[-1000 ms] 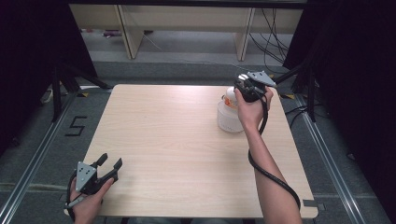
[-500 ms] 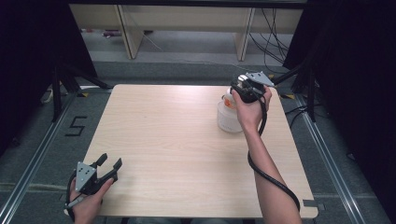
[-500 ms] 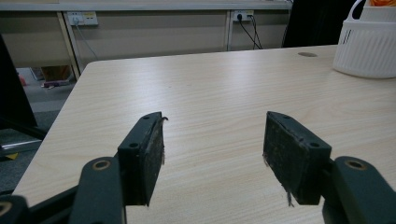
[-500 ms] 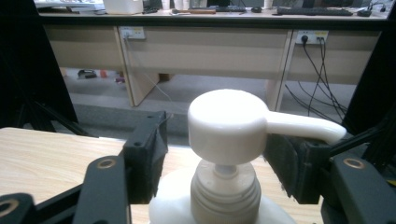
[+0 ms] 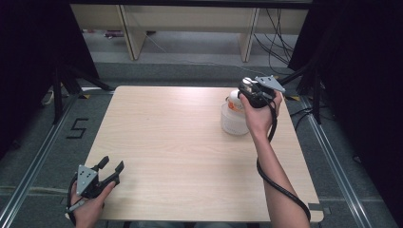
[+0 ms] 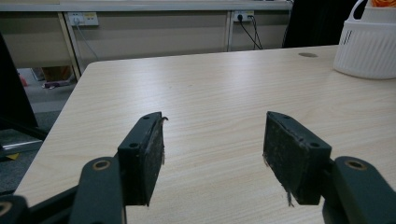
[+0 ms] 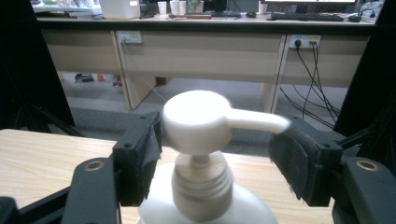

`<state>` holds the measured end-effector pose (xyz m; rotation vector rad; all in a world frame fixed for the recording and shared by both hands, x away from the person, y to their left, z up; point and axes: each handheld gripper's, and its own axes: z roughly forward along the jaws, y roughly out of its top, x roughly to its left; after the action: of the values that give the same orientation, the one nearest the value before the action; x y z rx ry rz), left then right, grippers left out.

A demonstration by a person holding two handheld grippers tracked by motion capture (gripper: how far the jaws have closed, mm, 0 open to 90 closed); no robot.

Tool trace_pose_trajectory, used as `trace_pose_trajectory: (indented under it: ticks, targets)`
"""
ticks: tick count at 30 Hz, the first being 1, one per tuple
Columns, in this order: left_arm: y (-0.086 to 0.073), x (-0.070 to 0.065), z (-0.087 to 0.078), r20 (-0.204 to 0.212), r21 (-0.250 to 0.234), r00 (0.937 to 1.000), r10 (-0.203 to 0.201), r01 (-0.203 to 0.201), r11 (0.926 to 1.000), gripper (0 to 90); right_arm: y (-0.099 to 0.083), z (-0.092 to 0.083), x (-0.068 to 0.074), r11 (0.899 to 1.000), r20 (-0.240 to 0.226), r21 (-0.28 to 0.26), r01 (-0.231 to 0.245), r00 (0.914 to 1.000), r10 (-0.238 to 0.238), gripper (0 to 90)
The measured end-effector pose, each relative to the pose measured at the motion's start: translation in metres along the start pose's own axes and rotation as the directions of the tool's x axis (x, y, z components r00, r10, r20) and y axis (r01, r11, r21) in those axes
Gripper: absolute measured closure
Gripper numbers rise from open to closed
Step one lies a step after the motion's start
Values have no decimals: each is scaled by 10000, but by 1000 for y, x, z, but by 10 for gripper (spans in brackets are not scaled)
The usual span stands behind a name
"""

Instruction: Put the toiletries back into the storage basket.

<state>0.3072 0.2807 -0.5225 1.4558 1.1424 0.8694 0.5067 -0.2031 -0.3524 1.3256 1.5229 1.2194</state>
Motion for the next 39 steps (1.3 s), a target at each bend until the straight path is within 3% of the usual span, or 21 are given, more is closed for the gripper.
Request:
trace_pose_trajectory:
  ticks: [3,9,11,19,24,25,30,39]
  targets:
    - [0,0,0,8,11,10000,47,-47,10000,377,1,-4,-4,9997,77,-102,213,9997,-212,348]
    - [0,0,0,-27,15,10000,56,-56,10000,377,-3,-13,-9,9999,-3,-134,-16,10000,16,345]
    - [0,0,0,-33,11,10000,49,-49,10000,377,-5,-15,-12,9998,-71,-164,113,9999,-114,345]
    - [0,0,0,-63,-5,10000,-8,8,10000,377,-14,-29,-17,9997,-256,-25,-263,9993,262,345]
    - [0,0,0,-62,52,10000,11,-11,10000,377,-23,-35,-23,9998,-306,22,-209,9993,209,345]
    - [0,0,0,-34,30,10000,39,-39,10000,377,-24,-36,-22,9988,-298,72,-480,9984,482,345]
    - [0,0,0,-32,-15,10000,-9,9,10000,377,-29,-43,-26,9998,-317,165,-119,9994,124,346]
    - [0,0,0,-40,12,10000,25,-25,10000,375,-52,-58,-29,9986,-604,463,-250,9978,278,350]
